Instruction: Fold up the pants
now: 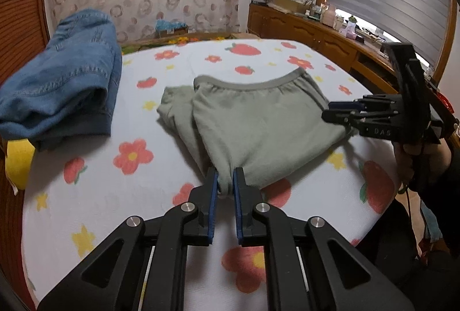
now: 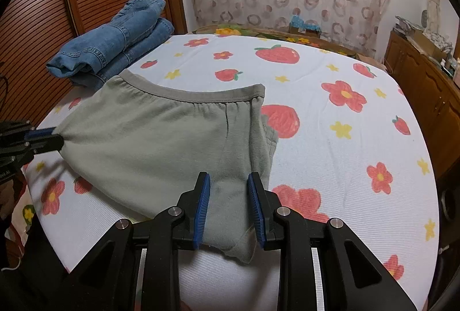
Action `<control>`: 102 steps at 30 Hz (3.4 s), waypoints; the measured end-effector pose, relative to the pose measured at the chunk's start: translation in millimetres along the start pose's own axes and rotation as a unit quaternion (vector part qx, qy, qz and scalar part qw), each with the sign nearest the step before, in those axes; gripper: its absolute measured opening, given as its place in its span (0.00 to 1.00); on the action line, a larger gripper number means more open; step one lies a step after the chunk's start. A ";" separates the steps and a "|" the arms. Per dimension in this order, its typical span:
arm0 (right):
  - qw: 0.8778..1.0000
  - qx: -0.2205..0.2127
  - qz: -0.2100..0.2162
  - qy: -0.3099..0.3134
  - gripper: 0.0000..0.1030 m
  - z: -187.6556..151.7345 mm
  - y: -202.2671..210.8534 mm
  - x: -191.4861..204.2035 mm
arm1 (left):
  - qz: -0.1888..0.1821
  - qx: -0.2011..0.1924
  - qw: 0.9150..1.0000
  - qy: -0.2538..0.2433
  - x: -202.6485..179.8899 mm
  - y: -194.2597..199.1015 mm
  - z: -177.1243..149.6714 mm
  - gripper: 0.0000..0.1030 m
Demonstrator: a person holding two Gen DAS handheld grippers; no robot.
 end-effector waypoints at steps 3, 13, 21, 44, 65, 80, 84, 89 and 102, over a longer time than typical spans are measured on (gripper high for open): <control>1.000 0.000 0.000 0.000 0.28 0.0 0.1 0.0 | -0.002 0.007 1.000 0.003 0.3 -1.8 -4.1 0.12; 1.000 -0.001 -0.001 0.002 0.28 -0.2 0.3 -0.2 | -0.003 0.001 1.000 0.006 0.3 7.3 -3.1 0.12; 1.000 -0.001 0.000 0.002 0.28 0.1 0.1 -0.4 | 0.016 -0.020 1.000 0.012 5.8 19.1 11.9 0.13; 1.000 -0.002 0.000 0.015 0.36 -0.3 -1.3 4.7 | 0.004 0.004 0.997 0.074 33.3 -40.6 34.7 0.79; 1.000 0.006 -0.004 0.009 0.49 12.9 1.2 -2.1 | 0.025 0.014 0.997 0.070 38.2 -58.3 34.4 0.80; 0.999 0.025 -0.017 -0.028 0.48 29.6 -26.3 -21.4 | 0.045 0.029 0.998 0.041 31.6 -63.5 37.2 0.83; 0.999 0.024 -0.013 -0.028 0.47 30.5 -27.0 -22.4 | 0.041 0.028 0.998 0.042 31.5 -63.5 37.1 0.83; 0.999 0.024 0.002 -0.027 0.35 32.1 -29.2 -21.8 | 0.035 0.029 0.998 0.051 32.6 -62.4 38.1 0.83; 0.999 0.020 0.018 -0.033 0.17 31.7 -33.8 -21.1 | -0.035 0.016 0.993 0.114 51.0 -60.6 42.3 0.41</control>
Point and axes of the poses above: each gripper's, at about its wrist camera, not at the fingertips, and y roughly against the way its jaws point, x to its left, z to its top, the point moved 1 cm from there along -y, roughly the way its jaws point, and after that the axes turned 2 degrees about -x, right-handed, at the moved point
